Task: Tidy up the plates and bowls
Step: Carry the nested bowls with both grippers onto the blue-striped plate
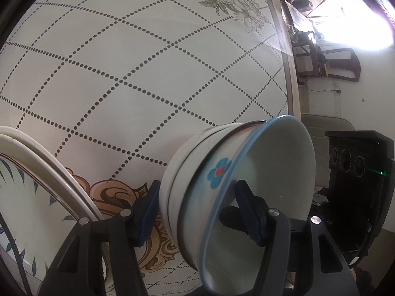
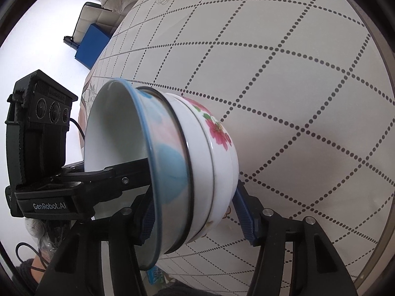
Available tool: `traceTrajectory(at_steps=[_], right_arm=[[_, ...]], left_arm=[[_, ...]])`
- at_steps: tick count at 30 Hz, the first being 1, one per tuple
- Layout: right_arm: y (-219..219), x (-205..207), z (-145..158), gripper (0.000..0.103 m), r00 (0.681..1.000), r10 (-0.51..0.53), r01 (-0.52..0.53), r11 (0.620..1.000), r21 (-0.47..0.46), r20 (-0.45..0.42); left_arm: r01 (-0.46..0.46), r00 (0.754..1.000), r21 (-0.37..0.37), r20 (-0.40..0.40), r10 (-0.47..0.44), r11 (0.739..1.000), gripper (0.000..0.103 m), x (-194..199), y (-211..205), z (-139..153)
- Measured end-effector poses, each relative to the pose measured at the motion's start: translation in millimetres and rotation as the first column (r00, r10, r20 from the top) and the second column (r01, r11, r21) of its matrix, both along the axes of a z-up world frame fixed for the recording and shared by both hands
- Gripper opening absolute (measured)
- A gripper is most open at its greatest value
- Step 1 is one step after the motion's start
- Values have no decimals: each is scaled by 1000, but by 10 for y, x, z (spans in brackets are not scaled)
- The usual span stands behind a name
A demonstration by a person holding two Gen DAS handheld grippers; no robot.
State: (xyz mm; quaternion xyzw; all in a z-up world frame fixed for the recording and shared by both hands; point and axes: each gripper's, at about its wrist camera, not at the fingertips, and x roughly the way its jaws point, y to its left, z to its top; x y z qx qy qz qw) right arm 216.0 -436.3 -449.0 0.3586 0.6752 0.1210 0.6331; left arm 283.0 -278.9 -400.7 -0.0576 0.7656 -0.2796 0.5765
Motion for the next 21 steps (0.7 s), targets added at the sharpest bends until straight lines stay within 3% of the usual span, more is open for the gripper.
traceTrajectory(at_steps=[9, 15, 21], right_arm=[[181, 186, 438, 59, 998, 27, -26, 999, -23, 62], [571, 334, 770, 59, 994, 51, -48, 998, -28, 100], [1051, 374, 890, 59, 990, 74, -73, 997, -11, 116]], left_arm=[[5, 998, -25, 64, -4, 1000, 58, 152, 336, 418], [-13, 996, -22, 91, 15, 1000, 58, 202, 726, 633], [-48, 994, -3, 101, 48, 999, 58, 222, 1148, 671]])
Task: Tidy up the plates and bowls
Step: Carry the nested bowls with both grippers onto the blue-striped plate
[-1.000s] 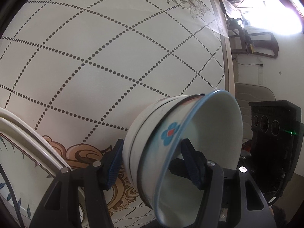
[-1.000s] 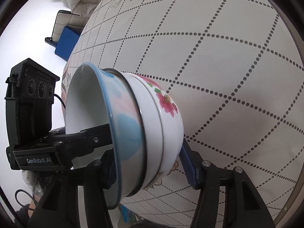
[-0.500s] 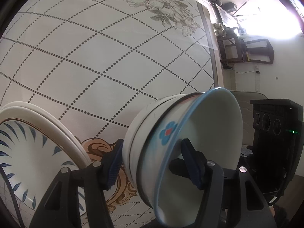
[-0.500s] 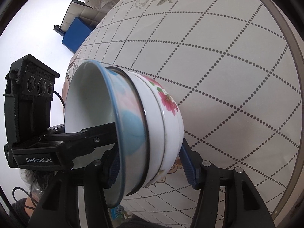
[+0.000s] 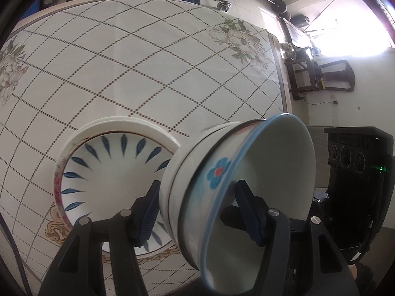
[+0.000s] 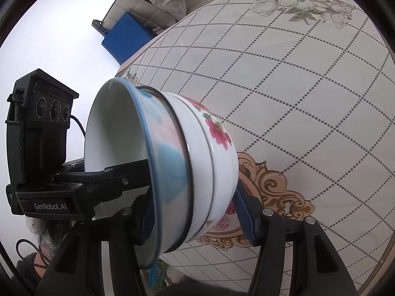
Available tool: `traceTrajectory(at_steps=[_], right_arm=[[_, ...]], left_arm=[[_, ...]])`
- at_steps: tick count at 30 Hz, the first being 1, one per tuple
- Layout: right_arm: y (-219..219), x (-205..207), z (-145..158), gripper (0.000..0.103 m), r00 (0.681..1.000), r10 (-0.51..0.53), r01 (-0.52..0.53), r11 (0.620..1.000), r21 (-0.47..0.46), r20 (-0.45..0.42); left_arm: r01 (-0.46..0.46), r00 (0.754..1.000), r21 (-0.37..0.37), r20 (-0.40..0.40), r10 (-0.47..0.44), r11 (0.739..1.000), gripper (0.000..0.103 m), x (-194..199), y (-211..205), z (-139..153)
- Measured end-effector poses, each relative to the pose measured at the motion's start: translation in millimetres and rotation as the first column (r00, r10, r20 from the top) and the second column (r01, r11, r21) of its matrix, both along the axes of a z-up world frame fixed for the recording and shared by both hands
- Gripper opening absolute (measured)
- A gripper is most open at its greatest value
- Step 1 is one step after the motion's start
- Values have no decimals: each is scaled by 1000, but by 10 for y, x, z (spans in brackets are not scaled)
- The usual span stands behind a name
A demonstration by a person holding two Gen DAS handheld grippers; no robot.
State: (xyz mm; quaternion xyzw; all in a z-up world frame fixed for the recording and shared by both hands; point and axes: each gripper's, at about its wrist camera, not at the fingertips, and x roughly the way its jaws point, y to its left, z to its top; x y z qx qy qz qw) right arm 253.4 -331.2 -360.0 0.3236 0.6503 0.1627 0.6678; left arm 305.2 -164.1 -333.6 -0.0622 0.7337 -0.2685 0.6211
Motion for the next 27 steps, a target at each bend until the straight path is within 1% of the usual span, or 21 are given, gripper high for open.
traceTrajectory(at_steps=[5, 9, 14, 21, 27], right_arm=[[426, 33, -54, 59, 999, 37, -37, 999, 12, -5], [674, 35, -183, 59, 998, 66, -65, 998, 20, -13], [928, -4, -349, 59, 995, 92, -92, 995, 24, -32], [1023, -53, -500, 59, 994, 98, -97, 995, 18, -54], [1068, -4, -539, 59, 994, 96, -96, 995, -6, -58]], left_arm=[[-41, 999, 11, -8, 41, 999, 58, -12, 364, -82], [-69, 997, 21, -25, 69, 997, 58, -24, 644, -199], [-79, 996, 35, -41, 81, 996, 58, -37, 818, -355], [-90, 994, 30, -52, 92, 995, 58, -34, 941, -502], [-98, 993, 16, -57, 99, 995, 58, -18, 972, -571]])
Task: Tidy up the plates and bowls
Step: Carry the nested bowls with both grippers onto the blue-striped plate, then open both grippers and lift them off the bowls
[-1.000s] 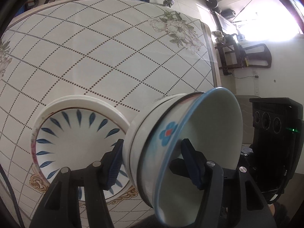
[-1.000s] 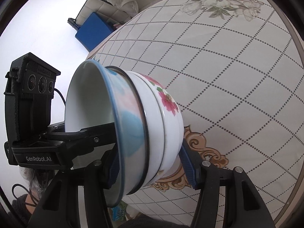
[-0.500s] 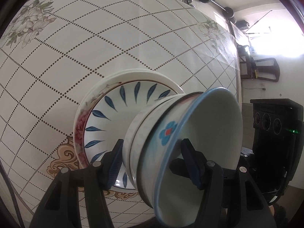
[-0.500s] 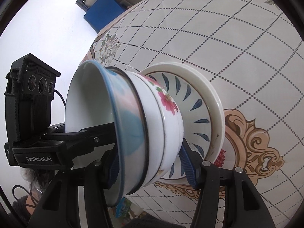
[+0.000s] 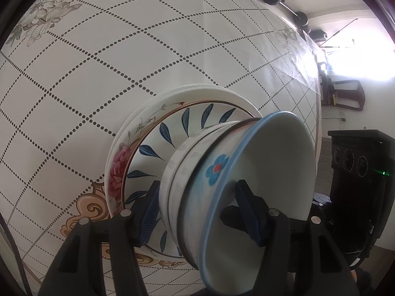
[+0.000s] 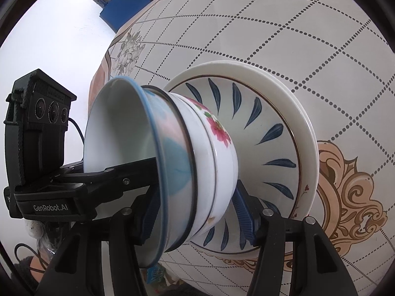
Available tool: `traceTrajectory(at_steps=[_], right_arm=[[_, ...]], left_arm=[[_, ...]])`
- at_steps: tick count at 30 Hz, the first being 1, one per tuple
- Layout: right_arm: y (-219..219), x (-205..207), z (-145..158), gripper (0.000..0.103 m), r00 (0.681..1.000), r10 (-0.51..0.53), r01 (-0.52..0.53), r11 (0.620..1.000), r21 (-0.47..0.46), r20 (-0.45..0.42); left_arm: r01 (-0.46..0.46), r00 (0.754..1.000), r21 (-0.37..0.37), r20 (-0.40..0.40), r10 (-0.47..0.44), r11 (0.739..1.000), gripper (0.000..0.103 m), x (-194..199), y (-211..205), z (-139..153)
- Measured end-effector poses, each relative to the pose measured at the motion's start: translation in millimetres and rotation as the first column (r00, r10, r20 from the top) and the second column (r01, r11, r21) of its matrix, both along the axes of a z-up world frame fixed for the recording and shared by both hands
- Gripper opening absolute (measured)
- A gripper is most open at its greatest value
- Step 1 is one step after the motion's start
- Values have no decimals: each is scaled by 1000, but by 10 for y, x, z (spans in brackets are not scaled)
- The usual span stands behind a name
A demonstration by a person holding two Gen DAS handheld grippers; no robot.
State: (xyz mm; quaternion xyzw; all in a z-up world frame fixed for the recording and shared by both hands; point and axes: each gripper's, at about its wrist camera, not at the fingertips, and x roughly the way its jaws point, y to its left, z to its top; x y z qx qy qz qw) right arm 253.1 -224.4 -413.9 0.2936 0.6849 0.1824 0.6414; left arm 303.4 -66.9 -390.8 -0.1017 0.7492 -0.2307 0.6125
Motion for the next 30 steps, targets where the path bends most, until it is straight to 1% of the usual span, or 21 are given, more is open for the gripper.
traceTrajectory(at_steps=[10, 18, 22, 24, 26, 28, 30], right_arm=[[-7, 44, 21, 59, 1000, 14, -14, 999, -30, 3], [22, 60, -14, 59, 1000, 19, -19, 999, -44, -12], [42, 67, 15, 59, 999, 32, -32, 997, -66, -12], [76, 80, 64, 59, 999, 39, -39, 995, -94, -1], [80, 71, 173, 59, 998, 51, -48, 989, -137, 21], [71, 55, 312, 60, 997, 62, -53, 981, -187, 44], [64, 31, 478, 63, 995, 76, -56, 965, -254, 69]], left_arm=[[-10, 1000, -12, -5, 10, 1000, 58, -1, 40, -31], [-9, 1000, 3, -4, 9, 1000, 58, -21, -25, -26], [-15, 1000, 35, -5, 15, 999, 58, -28, -27, 40], [-33, 999, 76, 31, 30, 997, 58, -41, 4, 167], [-49, 995, 119, 91, 39, 992, 58, -69, 33, 339], [-60, 987, 167, 158, 33, 984, 58, -129, 59, 530], [-66, 975, 233, 223, 13, 970, 58, -216, 73, 709]])
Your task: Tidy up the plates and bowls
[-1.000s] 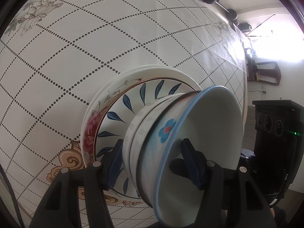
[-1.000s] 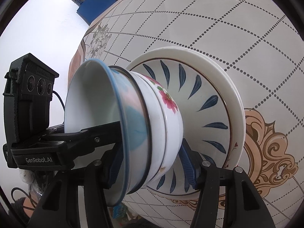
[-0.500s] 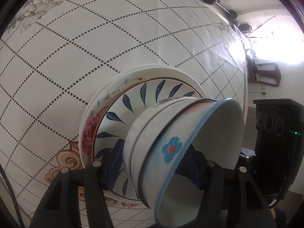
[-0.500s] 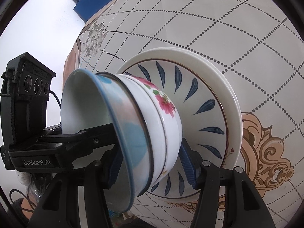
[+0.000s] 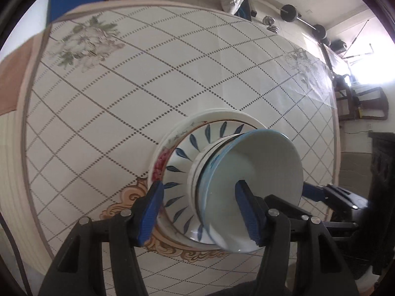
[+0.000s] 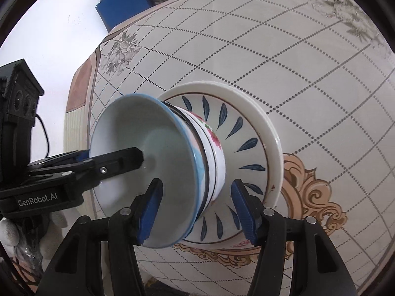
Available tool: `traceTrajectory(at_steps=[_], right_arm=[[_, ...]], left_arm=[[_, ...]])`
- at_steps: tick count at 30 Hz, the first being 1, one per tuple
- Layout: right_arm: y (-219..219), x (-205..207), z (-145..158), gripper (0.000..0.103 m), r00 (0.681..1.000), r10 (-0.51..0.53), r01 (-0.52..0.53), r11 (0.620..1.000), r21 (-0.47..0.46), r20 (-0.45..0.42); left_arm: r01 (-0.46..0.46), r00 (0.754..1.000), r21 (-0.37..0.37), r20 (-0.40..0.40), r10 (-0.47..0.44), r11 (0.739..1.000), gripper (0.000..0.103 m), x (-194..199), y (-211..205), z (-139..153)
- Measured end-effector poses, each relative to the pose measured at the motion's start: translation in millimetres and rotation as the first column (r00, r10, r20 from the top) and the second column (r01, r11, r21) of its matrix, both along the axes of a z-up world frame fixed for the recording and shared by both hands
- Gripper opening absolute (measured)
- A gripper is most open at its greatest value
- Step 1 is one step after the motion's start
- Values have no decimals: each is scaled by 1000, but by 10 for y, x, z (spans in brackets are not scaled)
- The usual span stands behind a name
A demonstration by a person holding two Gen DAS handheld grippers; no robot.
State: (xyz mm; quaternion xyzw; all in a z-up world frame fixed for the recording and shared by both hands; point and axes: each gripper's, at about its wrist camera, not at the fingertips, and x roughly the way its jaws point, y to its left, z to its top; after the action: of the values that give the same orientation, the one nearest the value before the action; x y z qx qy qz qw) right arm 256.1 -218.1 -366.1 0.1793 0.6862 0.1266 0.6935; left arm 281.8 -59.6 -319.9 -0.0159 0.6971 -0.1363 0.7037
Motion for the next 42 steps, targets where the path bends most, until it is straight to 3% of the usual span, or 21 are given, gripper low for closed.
traceTrajectory(at_steps=[7, 8, 9, 11, 14, 22, 27, 32, 37, 42], right_arm=[[33, -206, 626, 74, 992, 30, -4, 977, -214, 119], [37, -254, 715, 81, 990, 32, 3, 971, -238, 140], [43, -307, 800, 90, 987, 33, 9, 966, -260, 157], [54, -423, 957, 98, 984, 27, 25, 958, -287, 177], [81, -592, 1133, 103, 980, 20, 44, 948, -314, 198], [31, -1051, 1580, 103, 962, -34, 134, 924, -359, 270], [-6, -1326, 1874, 103, 946, -30, 154, 918, -365, 324], [-73, -1606, 2144, 103, 928, -44, 174, 929, -327, 371], [-119, -1966, 2513, 103, 905, -38, 200, 917, -346, 423], [-125, -2414, 2962, 103, 873, 1, 207, 905, -372, 487]], left_arm=[[-7, 986, 146, 168, -18, 989, 58, -357, 60, 496], [-7, 983, 150, 183, -21, 989, 60, -400, 72, 545], [-3, 980, 154, 198, -28, 988, 63, -437, 82, 600], [-4, 971, 162, 238, -35, 987, 76, -517, 90, 731], [-21, 954, 168, 299, -31, 986, 88, -652, 99, 928], [-73, 900, 173, 435, -9, 982, 88, -968, 98, 1421], [-90, 888, 140, 460, 16, 986, 88, -1223, 71, 1650], [-127, 854, 128, 519, 43, 984, 88, -1572, 44, 1945], [-173, 814, 139, 577, 62, 975, 88, -1995, 28, 2311], [-190, 811, 126, 579, 84, 974, 88, -2390, 25, 2586]])
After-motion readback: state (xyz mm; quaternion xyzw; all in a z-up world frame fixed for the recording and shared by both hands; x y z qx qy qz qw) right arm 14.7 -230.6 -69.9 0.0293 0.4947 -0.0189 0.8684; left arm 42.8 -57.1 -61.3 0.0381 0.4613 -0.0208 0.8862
